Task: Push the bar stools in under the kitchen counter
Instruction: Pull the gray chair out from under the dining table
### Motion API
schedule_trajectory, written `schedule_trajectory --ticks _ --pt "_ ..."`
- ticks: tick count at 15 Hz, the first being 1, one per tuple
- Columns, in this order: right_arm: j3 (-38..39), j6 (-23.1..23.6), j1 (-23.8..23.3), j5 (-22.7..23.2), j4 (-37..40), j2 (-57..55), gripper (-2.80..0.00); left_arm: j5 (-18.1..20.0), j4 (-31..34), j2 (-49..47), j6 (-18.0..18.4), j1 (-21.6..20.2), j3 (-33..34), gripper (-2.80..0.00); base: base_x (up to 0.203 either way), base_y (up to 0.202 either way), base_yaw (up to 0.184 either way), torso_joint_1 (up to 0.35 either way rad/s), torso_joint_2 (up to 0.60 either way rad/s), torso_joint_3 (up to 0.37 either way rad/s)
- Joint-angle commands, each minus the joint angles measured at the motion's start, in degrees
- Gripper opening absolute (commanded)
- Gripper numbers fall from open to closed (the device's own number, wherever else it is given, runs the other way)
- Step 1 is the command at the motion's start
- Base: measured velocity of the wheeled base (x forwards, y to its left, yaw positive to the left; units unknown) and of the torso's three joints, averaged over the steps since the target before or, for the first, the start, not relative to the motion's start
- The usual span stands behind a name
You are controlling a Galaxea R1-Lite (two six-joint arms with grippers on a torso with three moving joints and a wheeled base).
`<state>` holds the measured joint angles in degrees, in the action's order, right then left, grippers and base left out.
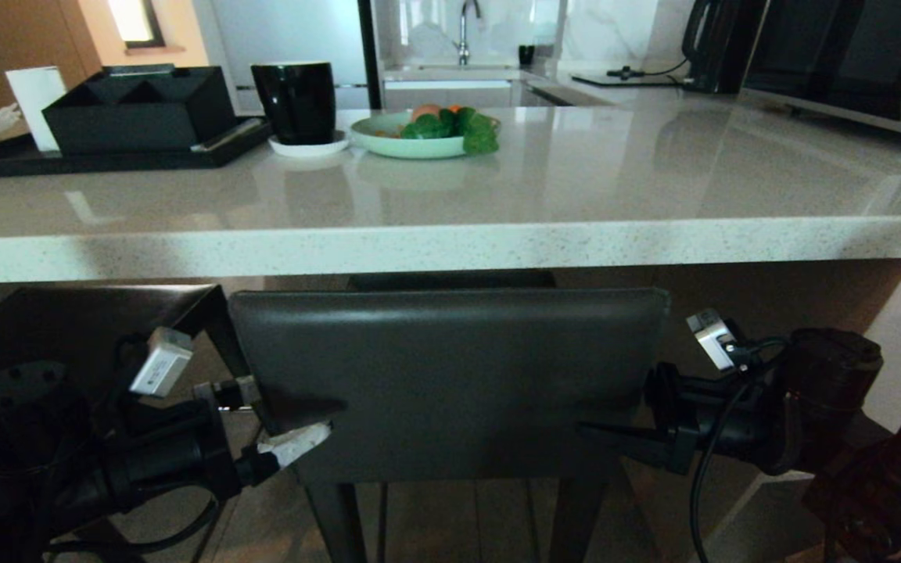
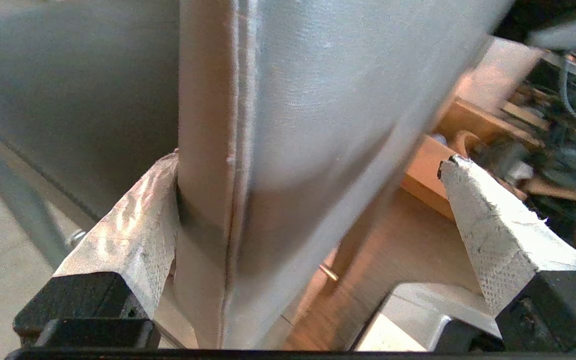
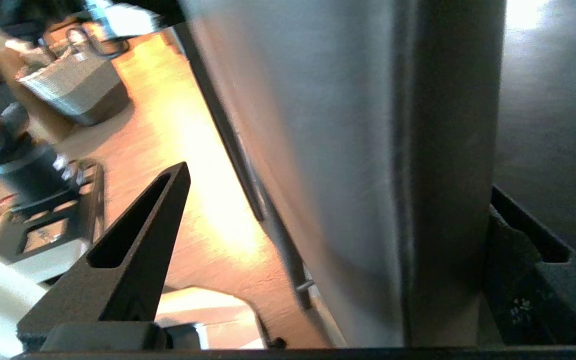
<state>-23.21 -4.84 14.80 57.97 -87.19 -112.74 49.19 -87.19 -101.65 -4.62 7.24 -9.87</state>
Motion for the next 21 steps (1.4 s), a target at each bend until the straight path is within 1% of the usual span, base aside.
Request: schedule_trajectory --ticks 1,21 --pt "0.1 -0.1 0.1 0.7 -0.5 0.9 0.0 0.5 -0.5 0.3 0.0 0.1 0.2 0.0 -0.189 0.0 -0.001 -0.006 0.0 0.007" --pt "2.3 -0.1 0.4 0.7 -0.5 3.2 0.0 0.1 -0.5 2.4 0.0 0.8 1.8 0.0 -0.193 0.0 -0.002 0.001 0.0 0.002"
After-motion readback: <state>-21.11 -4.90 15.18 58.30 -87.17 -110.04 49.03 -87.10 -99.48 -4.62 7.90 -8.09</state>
